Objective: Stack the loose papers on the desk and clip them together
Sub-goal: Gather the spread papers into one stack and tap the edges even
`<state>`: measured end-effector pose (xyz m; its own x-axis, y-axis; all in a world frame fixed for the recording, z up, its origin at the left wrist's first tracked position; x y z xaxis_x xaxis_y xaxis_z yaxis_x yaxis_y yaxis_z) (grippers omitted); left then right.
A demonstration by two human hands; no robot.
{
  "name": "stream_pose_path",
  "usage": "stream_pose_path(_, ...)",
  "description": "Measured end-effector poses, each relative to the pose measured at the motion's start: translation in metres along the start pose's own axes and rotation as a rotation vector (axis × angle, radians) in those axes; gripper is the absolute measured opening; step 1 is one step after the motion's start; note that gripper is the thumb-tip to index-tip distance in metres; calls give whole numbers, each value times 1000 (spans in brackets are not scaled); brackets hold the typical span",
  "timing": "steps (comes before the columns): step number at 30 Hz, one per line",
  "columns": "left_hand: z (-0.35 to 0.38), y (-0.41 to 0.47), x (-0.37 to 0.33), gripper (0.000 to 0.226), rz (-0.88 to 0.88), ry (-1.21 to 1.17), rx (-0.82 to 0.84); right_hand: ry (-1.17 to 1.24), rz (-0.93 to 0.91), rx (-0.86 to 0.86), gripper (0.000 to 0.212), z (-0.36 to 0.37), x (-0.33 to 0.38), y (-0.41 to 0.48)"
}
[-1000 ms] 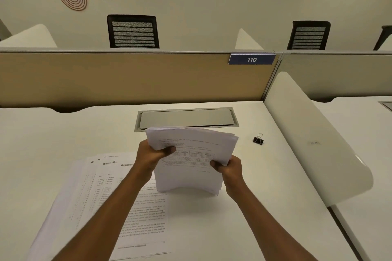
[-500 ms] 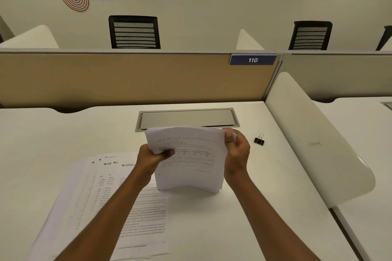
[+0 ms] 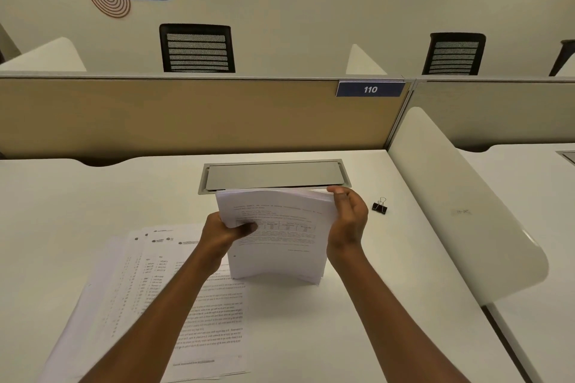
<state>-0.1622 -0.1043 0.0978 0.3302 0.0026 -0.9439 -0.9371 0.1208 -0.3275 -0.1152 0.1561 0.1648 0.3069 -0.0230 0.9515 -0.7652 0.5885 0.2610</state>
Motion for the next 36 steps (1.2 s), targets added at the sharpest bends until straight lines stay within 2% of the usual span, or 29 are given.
stream_pose_path(4, 0, 3, 6, 61, -17, 13, 15, 19, 13, 7, 30, 0, 0, 1)
stream_pose_path(8, 4, 2, 8, 58, -28, 39, 58, 42, -12, 43, 29, 3, 2, -1)
stream_pose_path(11, 7, 4, 17, 52, -55, 73, 84, 60, -75, 144, 47, 5, 0, -3)
stream_pose_path(15, 5, 5, 33, 46, -111, 67, 63, 132, -27, 287, 63, 5, -22, -12)
stream_pose_path(17, 4, 5, 39, 40, -119, 57, 46, 77, -8, 348, 73, 3, -36, -19)
stream_pose_path(24, 2, 9, 45, 32, -122, 56, -19, -55, 143, 355, 46, -2, -79, -20)
stream_pose_path(28, 0, 6, 43, 26, -108, 47, -73, -90, 192, 372, 21, 3, -82, -19)
stream_pose_path(36, -4, 0, 55, 26, -104, 19, -153, -83, 185, 290, 14, -7, -81, -31)
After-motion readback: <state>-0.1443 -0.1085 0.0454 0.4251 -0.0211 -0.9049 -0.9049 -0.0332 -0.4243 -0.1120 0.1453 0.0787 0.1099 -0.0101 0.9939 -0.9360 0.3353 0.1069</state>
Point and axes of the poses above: each hand's wrist, its own y-axis towards the middle knuckle, its own z-axis out of the palm, x = y × z, the point moved 10 cm from there along y, towards the middle knuckle, and after that the axes turned 13 degrees about -z, right-handed, at the moved point
